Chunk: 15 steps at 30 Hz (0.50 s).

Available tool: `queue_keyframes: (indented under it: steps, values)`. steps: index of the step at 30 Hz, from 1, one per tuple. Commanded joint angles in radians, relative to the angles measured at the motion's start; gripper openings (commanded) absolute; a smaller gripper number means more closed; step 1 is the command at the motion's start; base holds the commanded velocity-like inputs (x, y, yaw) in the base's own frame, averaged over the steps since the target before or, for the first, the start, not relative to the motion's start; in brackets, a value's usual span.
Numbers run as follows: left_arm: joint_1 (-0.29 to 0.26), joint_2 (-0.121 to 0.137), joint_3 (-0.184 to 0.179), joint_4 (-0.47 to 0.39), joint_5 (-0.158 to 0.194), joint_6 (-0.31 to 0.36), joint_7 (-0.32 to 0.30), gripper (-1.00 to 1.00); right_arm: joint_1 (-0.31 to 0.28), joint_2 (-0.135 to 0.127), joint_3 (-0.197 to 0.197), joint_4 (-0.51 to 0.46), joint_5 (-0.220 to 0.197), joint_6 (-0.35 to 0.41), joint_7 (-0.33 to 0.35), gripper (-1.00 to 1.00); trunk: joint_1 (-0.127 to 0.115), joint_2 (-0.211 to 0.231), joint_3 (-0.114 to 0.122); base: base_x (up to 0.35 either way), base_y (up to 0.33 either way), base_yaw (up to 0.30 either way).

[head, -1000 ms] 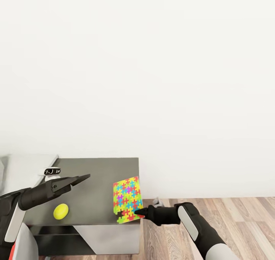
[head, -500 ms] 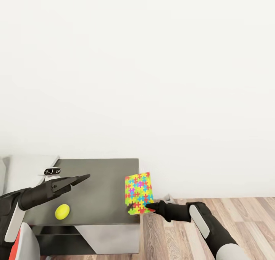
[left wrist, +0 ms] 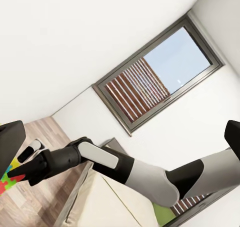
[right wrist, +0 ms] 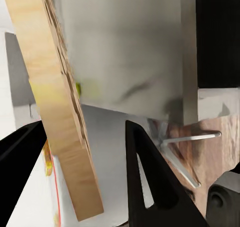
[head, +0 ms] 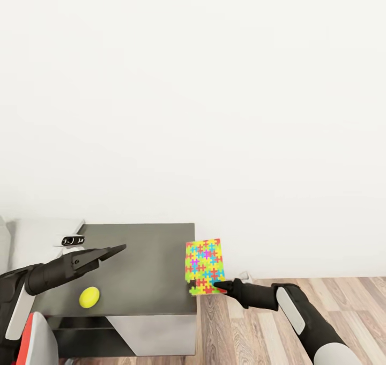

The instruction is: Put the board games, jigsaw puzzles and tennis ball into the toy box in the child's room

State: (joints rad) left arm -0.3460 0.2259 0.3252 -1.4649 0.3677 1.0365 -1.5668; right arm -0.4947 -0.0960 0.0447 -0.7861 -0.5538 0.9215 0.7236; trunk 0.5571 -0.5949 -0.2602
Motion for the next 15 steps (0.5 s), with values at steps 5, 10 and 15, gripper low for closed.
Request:
queue_keyframes:
  steps: [5, 10, 15]
  values:
    - [-0.001, 0.003, 0.0, 0.0, -0.001, 0.011, -0.004, 1.0, 0.004, -0.003, -0.025, 0.0, 0.0, 0.0, 0.019, -1.0, -0.019, 0.034, 0.014, 0.0, 0.0, 0.0]
    - [-0.001, 0.005, 0.0, 0.0, -0.001, 0.011, -0.004, 1.0, 0.007, -0.004, -0.041, -0.001, 0.0, -0.001, 0.024, -1.0, -0.038, 0.069, 0.03, 0.0, 0.0, 0.0]
    - [-0.002, 0.006, 0.0, 0.0, -0.002, 0.011, -0.004, 1.0, 0.01, -0.004, -0.043, -0.001, 0.0, -0.009, 0.025, -1.0, -0.057, 0.104, 0.046, 0.0, 0.0, 0.0]
